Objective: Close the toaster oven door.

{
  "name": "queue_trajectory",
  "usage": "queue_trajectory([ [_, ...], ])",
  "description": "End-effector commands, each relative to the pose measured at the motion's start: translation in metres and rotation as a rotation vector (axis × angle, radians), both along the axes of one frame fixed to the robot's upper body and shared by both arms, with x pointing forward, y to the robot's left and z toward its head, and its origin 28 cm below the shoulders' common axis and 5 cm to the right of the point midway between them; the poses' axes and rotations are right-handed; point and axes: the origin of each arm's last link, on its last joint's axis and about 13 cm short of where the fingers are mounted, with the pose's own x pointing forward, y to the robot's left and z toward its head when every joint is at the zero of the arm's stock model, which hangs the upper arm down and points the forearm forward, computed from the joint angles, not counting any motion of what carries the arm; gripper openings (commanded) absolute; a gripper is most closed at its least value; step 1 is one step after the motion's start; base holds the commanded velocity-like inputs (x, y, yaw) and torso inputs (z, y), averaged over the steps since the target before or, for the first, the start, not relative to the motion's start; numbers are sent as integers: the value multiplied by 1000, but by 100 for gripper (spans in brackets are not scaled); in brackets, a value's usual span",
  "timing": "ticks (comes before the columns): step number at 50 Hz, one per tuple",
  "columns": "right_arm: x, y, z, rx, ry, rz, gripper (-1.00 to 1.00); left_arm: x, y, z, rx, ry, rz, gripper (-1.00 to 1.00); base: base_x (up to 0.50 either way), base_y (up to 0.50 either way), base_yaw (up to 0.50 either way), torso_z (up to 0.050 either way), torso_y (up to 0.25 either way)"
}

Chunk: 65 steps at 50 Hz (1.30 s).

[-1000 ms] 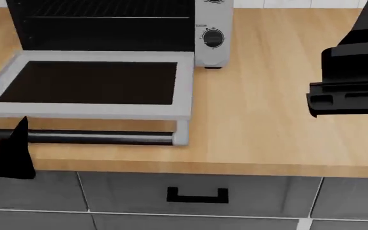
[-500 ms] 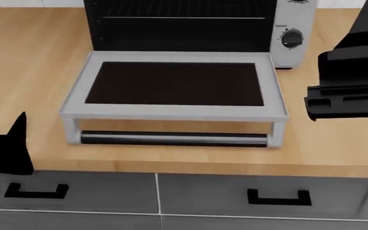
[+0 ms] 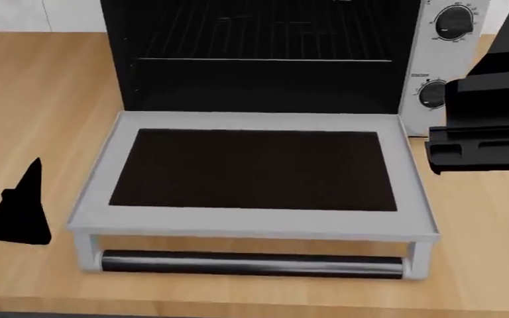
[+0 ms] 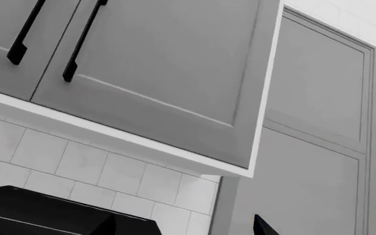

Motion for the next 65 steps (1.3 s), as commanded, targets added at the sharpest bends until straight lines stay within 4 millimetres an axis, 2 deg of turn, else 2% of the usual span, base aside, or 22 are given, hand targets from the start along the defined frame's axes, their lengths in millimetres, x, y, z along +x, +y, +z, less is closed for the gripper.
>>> queue_trajectory([
  [1,-1,0,-1,-3,4,-2,100,0,0,0,-1,0,-1,100,500,0,0,0,0],
  [12,-2,-1,-1,8,2,1,100,0,-1,0,1,-2,-4,100,496,1,0,0,1],
  [20,-1,0,-1,8,-1,11,100,5,5,-1,35,-39,-26,100,0,0,0,0,0],
  [24,-4,-1,0,7,-3,9,100,7,18,5,186,-180,-86,100,0,0,0,0,0],
  [27,-6,-2,0,10,-7,4,100,7,37,11,306,-262,-87,100,0,0,0,0,0],
  [33,-5,-2,-1,15,-12,5,100,-11,50,29,671,-353,-188,100,0,0,0,0,0],
  [37,-5,-3,-1,15,-11,7,100,-13,59,33,889,-364,-269,100,0,0,0,0,0],
  [49,-5,-2,-2,15,-12,12,100,-6,88,33,1310,-556,-427,100,0,0,0,0,0],
  [57,-7,-2,-2,18,-16,12,100,-12,98,27,1417,-502,-467,100,0,0,0,0,0],
  [65,-5,-1,-1,15,-15,12,100,-16,97,20,1475,-497,-527,100,0,0,0,0,0],
])
